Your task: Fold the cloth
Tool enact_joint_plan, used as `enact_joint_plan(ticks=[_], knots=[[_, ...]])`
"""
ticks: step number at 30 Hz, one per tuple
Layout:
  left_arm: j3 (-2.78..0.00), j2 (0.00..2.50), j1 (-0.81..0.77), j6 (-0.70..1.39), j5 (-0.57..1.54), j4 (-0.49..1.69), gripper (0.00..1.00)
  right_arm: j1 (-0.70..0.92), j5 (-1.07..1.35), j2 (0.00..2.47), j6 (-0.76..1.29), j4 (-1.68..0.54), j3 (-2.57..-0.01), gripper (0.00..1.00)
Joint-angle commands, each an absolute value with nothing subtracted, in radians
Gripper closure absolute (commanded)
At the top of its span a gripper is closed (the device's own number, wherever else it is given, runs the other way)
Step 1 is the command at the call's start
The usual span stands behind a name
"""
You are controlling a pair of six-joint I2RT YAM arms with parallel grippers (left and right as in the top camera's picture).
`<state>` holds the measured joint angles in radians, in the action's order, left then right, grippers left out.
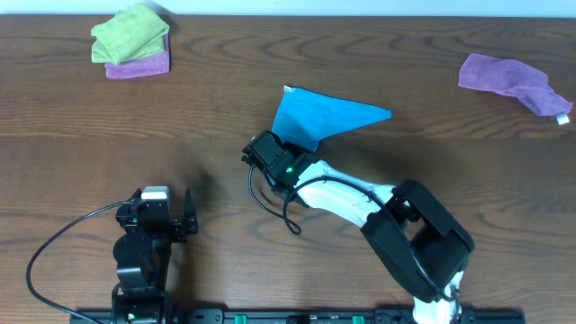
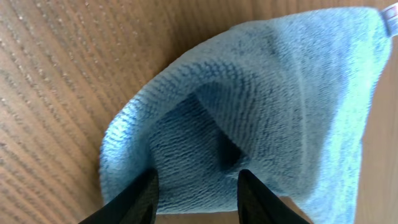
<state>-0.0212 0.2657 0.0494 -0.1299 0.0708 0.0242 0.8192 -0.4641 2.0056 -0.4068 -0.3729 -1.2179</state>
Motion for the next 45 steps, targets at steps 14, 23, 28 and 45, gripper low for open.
enact_joint_plan(ticks=[14, 23, 28, 45], knots=[[-0.004, 0.260, 0.045, -0.135, 0.056, 0.073, 0.05, 0.796, -0.500, 2.016, -0.457, -0.361, -1.234, 0.60], [-0.004, 0.260, 0.045, -0.135, 0.056, 0.073, 0.05, 0.742, -0.440, 2.016, -0.443, -0.299, -1.234, 0.65], [-0.004, 0.260, 0.045, -0.135, 0.056, 0.073, 0.05, 0.725, -0.402, 2.016, -0.442, -0.299, -1.234, 0.69], [-0.004, 0.260, 0.045, -0.135, 0.056, 0.073, 0.05, 0.727, -0.542, 2.009, -0.416, -0.307, -1.234, 0.99]])
